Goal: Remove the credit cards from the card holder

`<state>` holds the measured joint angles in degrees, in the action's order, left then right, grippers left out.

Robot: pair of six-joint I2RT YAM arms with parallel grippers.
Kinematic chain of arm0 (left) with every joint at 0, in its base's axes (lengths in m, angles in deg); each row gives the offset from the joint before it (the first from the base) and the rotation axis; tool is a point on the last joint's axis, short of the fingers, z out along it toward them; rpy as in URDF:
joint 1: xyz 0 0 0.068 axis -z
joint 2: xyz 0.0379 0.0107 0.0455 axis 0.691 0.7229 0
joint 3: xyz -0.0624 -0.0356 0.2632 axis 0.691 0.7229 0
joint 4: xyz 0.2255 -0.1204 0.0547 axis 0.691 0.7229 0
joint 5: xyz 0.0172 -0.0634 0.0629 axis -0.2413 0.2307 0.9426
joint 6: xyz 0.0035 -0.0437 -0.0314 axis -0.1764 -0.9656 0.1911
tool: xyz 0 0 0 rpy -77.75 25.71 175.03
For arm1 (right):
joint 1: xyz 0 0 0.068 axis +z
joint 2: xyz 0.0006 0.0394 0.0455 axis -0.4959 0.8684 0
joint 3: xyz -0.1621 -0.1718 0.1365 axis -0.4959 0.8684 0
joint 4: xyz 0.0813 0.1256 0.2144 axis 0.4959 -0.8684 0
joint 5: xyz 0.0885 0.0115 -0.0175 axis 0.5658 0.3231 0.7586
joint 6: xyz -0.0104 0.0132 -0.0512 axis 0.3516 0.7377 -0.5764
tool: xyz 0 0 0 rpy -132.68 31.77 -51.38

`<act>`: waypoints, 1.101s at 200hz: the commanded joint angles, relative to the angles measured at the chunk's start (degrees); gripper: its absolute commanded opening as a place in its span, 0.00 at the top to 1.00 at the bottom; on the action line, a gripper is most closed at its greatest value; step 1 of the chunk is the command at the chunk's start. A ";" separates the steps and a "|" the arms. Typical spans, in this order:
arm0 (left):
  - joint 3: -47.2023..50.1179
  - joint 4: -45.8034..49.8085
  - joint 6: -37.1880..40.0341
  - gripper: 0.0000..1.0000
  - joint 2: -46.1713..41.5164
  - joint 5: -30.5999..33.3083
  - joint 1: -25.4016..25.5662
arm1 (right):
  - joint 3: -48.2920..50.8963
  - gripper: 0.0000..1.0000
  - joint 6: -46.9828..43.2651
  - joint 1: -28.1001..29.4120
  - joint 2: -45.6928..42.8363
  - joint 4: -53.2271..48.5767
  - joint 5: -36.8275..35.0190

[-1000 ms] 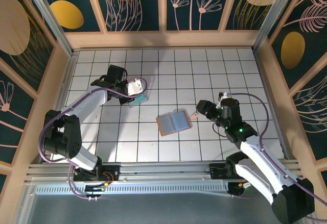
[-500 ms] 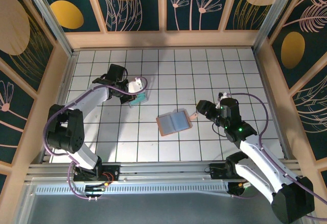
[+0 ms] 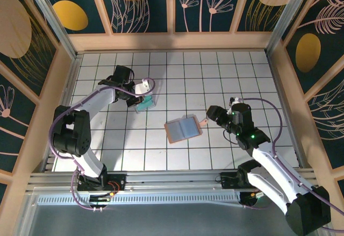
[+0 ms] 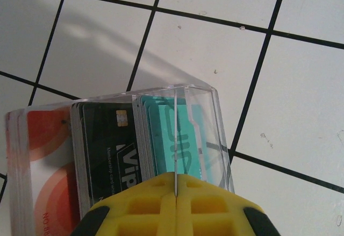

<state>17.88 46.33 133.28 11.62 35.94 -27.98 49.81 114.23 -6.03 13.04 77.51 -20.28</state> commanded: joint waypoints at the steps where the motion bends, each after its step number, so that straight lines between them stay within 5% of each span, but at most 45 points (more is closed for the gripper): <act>1: -2.11 0.28 -0.49 1.00 2.38 -2.44 -0.45 | -0.06 0.39 0.82 0.07 0.01 0.58 -0.65; 110: -8.34 6.38 -3.77 1.00 8.77 -2.05 -0.58 | 0.06 0.40 0.96 0.03 0.20 0.95 -0.26; 121: -9.55 7.33 -4.43 0.90 9.03 -1.88 -0.54 | 0.08 0.40 0.98 0.05 0.13 0.94 -0.13; 151: -13.32 11.38 -5.71 0.89 10.31 -2.22 -0.55 | 0.11 0.40 0.92 0.02 0.35 1.18 -0.13; 159: -14.28 12.54 -6.11 0.77 10.74 -2.20 -0.54 | 0.03 0.40 0.96 0.06 0.38 1.17 -0.06; 220: -15.26 14.82 -7.01 0.77 11.07 -1.02 -0.96 | 0.18 0.40 0.72 0.10 -0.02 0.74 -0.04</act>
<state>3.28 58.03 127.25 21.78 34.73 -28.27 49.81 114.23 -6.03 13.29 77.55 -20.26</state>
